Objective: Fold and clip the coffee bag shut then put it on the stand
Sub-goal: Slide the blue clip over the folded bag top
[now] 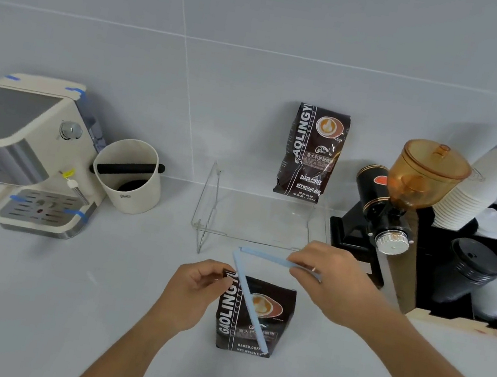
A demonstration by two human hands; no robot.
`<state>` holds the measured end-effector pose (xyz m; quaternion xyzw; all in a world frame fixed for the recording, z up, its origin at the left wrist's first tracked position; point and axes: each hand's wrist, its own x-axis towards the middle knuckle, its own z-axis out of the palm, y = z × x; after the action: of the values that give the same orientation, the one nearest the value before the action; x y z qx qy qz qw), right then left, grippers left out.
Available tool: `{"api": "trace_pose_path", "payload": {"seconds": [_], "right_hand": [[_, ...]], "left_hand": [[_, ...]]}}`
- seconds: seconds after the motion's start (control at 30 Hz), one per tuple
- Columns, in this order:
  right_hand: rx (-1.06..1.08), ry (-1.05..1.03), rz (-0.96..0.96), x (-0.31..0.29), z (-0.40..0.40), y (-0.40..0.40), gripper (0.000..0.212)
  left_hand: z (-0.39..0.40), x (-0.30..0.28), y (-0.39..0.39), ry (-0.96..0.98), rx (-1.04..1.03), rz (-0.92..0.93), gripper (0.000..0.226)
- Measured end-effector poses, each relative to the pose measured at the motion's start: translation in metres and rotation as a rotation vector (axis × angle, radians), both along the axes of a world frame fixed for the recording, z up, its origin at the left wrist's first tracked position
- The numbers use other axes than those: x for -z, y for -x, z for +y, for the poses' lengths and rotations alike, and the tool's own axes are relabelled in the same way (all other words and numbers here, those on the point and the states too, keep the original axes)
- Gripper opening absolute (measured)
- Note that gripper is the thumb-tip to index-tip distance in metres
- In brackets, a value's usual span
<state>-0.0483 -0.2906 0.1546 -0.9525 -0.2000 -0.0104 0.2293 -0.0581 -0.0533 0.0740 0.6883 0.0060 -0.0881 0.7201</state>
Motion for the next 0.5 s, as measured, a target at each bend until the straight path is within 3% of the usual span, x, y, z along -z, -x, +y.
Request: {"api": "trace_pose_path", "payload": {"seconds": [0.23,0.37,0.5], "right_hand": [[-0.077,0.122,0.093,-0.004,0.021,-0.014,0.019],[-0.117,0.163,0.145,-0.005,0.033,-0.018,0.022],[-0.103,0.161,0.204,-0.003,0.035,-0.015,0.022]], "left_hand": [[0.000,-0.004,0.004,0.030,-0.054,0.031,0.042],[0.005,0.000,0.004,-0.023,-0.060,0.002,0.064],[0.009,0.003,0.008,-0.059,-0.074,-0.072,0.064]]}}
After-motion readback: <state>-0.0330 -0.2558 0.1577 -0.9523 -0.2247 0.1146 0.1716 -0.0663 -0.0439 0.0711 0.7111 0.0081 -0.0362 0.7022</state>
